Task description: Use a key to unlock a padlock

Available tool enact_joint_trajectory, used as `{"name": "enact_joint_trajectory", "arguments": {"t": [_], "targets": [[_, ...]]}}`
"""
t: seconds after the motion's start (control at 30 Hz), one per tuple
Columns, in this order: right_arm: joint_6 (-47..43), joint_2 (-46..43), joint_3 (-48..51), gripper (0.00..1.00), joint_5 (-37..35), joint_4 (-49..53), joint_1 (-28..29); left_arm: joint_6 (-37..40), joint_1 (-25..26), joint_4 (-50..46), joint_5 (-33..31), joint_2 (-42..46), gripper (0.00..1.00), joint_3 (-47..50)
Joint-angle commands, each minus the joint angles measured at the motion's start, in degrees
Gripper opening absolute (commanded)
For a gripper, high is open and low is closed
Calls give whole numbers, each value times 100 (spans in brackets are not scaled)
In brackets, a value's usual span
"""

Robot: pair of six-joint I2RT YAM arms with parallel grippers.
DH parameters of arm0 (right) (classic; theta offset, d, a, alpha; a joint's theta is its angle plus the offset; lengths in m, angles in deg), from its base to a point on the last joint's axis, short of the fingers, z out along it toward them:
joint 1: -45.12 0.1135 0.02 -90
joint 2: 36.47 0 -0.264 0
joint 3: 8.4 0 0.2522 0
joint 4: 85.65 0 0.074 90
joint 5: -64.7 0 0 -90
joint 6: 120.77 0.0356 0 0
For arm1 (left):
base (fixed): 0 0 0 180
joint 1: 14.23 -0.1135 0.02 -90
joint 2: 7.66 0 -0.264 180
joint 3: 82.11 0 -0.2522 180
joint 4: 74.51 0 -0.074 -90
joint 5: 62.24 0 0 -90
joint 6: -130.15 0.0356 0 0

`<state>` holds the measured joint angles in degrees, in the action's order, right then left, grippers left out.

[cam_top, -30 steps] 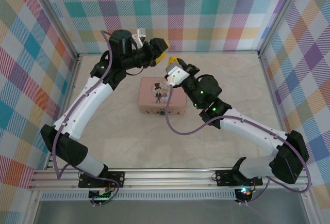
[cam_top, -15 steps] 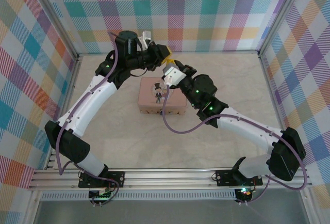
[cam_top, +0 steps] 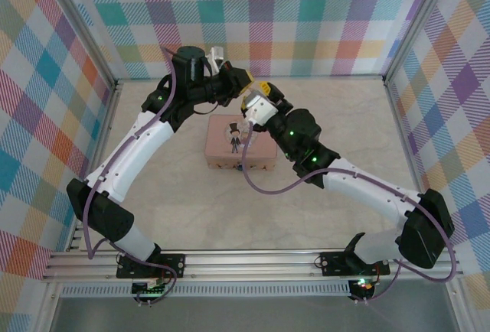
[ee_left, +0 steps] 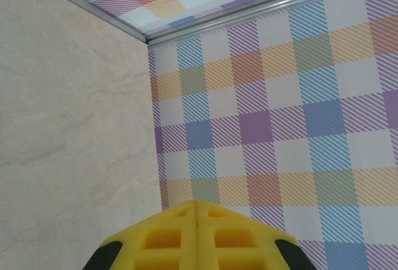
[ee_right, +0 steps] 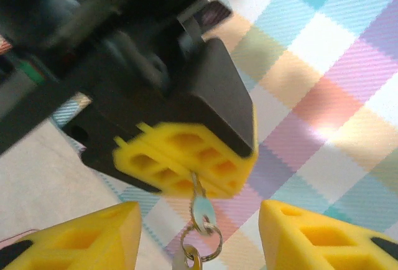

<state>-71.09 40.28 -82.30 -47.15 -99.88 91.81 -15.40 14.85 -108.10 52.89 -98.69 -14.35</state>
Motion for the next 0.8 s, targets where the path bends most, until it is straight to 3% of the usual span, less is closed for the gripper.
{"name": "enact_joint_trajectory", "arguments": {"t": [0.0,0.1,0.17,0.3,0.4,0.63,0.77], "targets": [[913,-425,-140,58,-136,535,-213,414,-134,-254,-263,167,0,-55],[1628,-750,15,63,3,1115,-381,703,-225,-316,-423,242,0,103],[2594,-970,-60,64,337,1898,-631,1018,-238,-477,-704,298,0,172],[4584,-1180,-184,63,2023,3139,-1581,1486,-239,-213,-843,457,0,636],[5257,-1120,-168,62,2837,3527,-1999,1786,-236,-118,-965,530,0,956],[7055,-994,459,63,4675,2694,-2654,2139,-212,874,-476,801,0,1938],[8362,-851,944,63,5447,1334,-2783,2163,-112,1368,-248,943,0,2350]]}}
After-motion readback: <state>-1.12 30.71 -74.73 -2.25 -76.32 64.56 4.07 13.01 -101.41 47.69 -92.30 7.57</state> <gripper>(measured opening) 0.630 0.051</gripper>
